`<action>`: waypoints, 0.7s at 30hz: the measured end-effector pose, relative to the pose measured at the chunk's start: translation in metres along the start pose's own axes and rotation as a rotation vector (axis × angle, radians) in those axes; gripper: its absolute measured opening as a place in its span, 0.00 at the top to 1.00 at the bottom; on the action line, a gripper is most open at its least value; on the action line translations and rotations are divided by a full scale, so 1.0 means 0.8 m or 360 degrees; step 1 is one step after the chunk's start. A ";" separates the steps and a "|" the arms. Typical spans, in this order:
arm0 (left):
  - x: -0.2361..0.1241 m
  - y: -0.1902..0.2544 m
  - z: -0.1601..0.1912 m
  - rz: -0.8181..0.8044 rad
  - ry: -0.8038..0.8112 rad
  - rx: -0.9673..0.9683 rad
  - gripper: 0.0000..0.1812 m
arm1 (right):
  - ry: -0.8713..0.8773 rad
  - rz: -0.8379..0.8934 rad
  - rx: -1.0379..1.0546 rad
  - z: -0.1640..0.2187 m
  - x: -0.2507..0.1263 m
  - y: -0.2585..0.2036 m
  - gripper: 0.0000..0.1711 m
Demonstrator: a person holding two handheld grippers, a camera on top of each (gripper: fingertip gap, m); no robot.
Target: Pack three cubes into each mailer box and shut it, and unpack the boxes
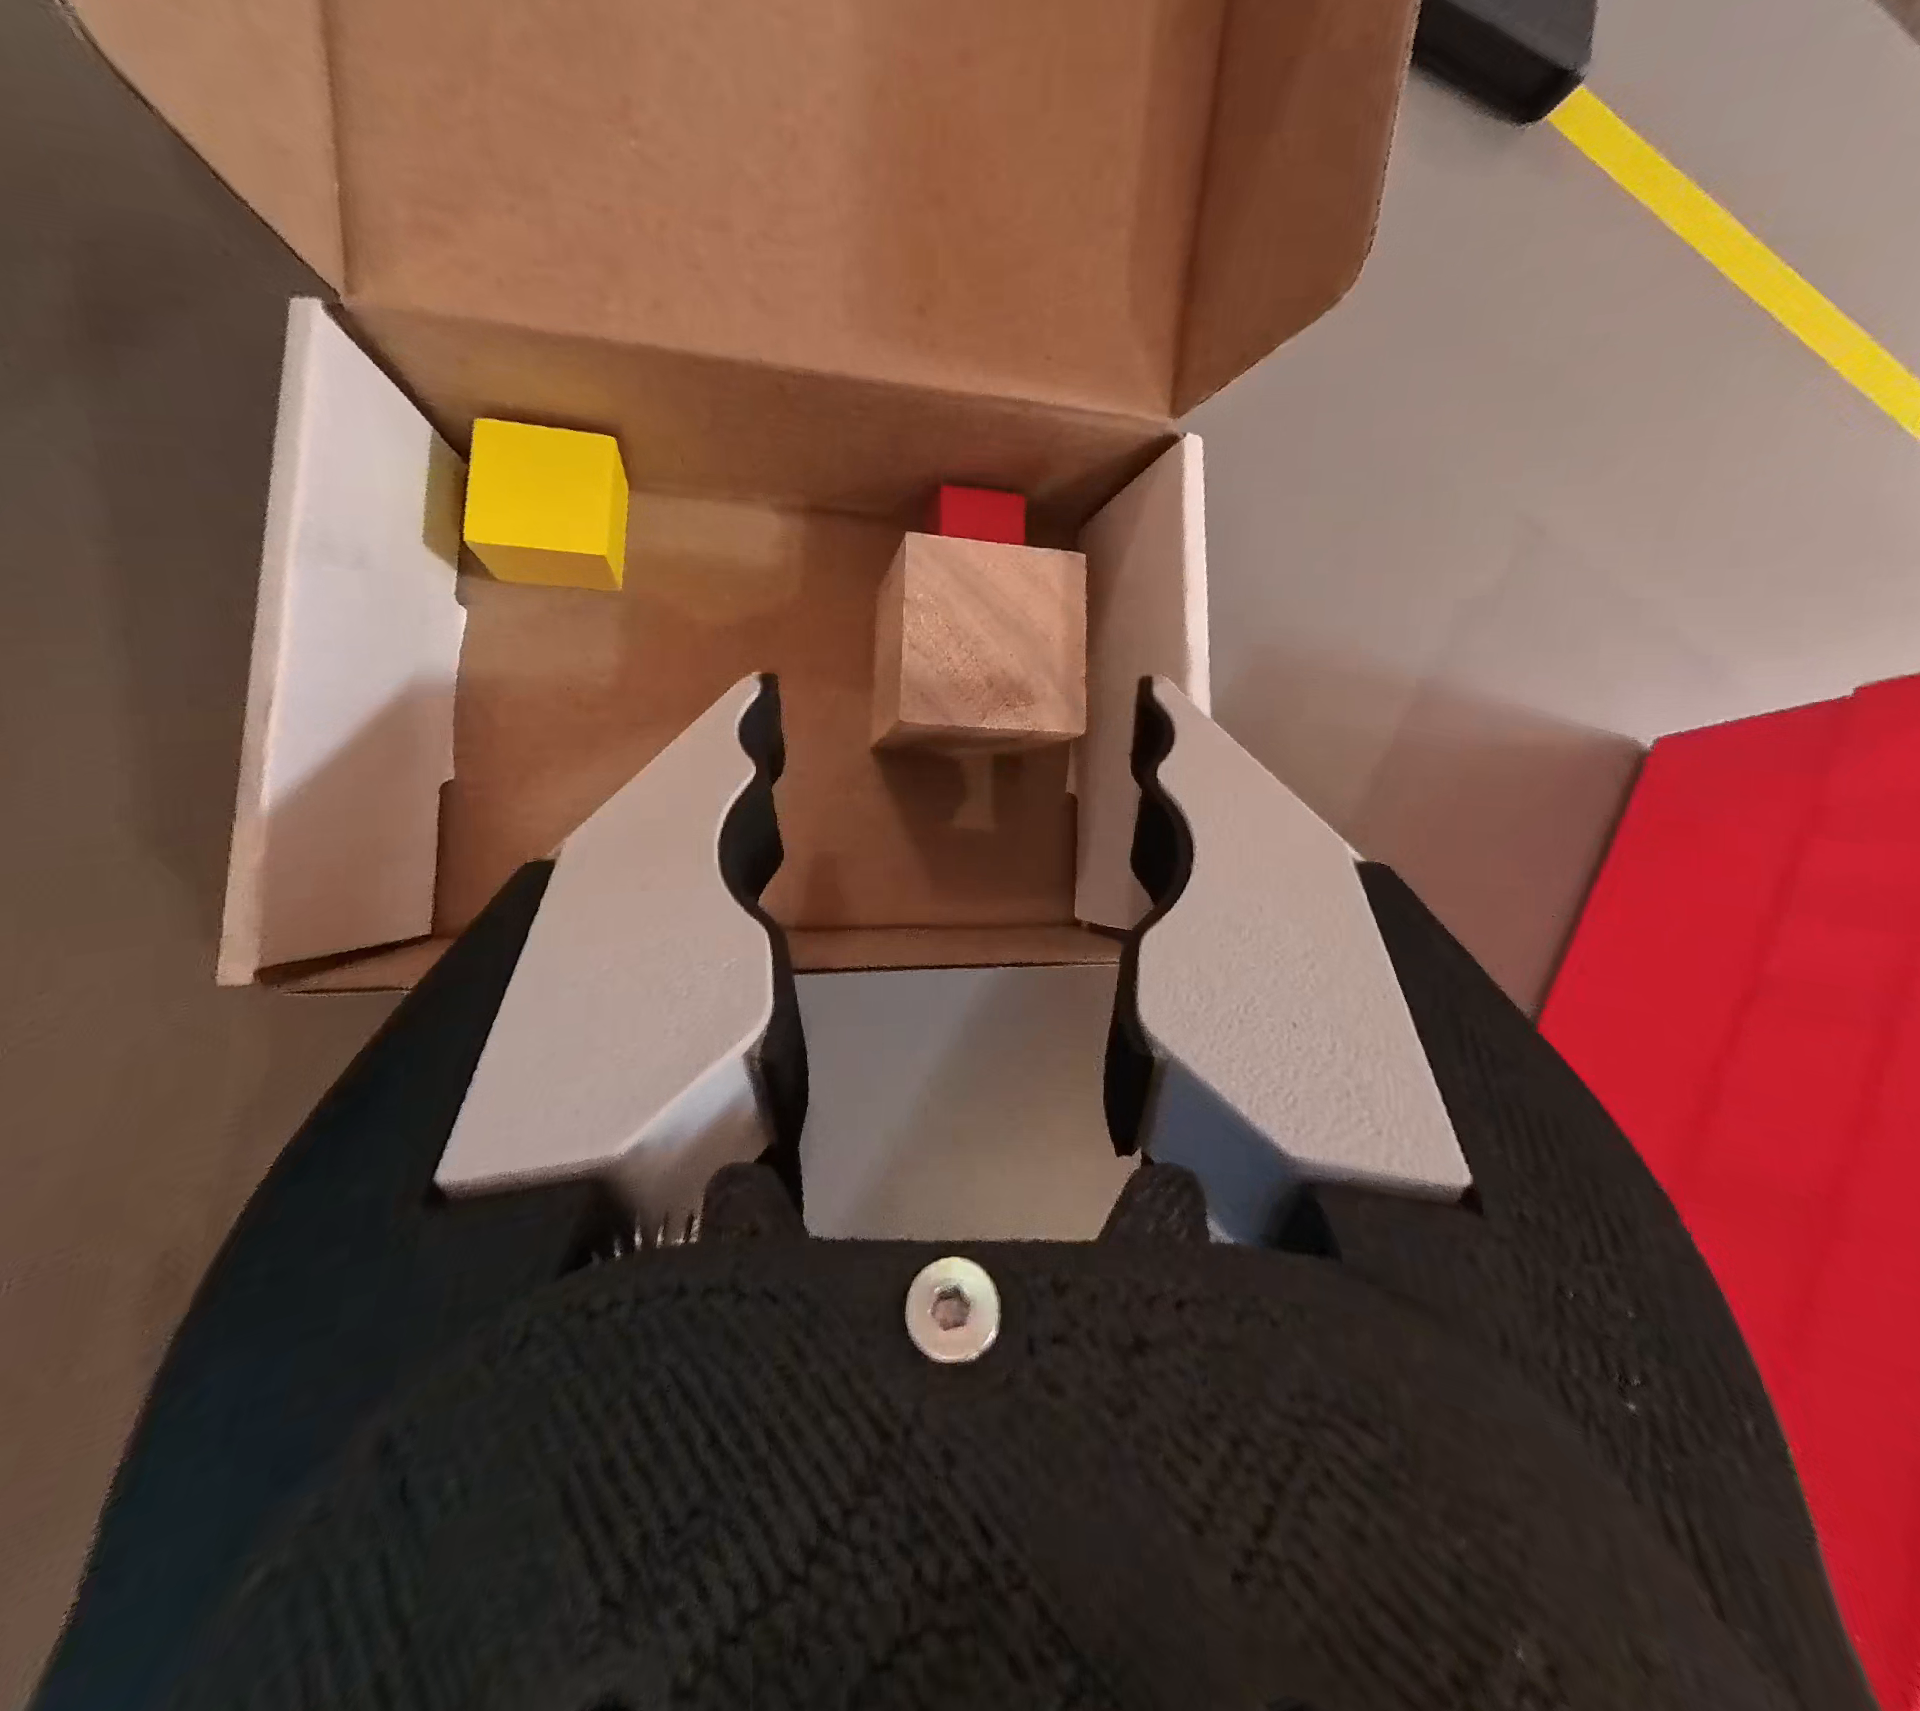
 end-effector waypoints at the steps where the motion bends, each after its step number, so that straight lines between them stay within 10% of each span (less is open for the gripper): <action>1: 0.000 -0.001 0.001 0.0010 -0.0002 -0.0009 0.99 | -0.0030 -0.0018 0.0005 0.000 0.001 0.001 0.61; 15: -0.011 0.002 0.002 0.0030 -0.0100 0.0045 1.00 | -0.0552 -0.0283 -0.0209 -0.020 0.039 0.011 0.64; 21: -0.007 -0.001 0.006 0.0002 -0.0130 0.0059 1.00 | -0.0352 -0.0358 -0.0283 -0.036 0.010 0.002 0.75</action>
Point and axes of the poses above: each gripper's, where its closed fingertips meet, x out along the fingers, z out of its underside, y = z × x across the jaws, the point moved 7 cm from there along -x, back along the fingers, and after that the axes turned 2 degrees about -y, right-handed, at the moved point
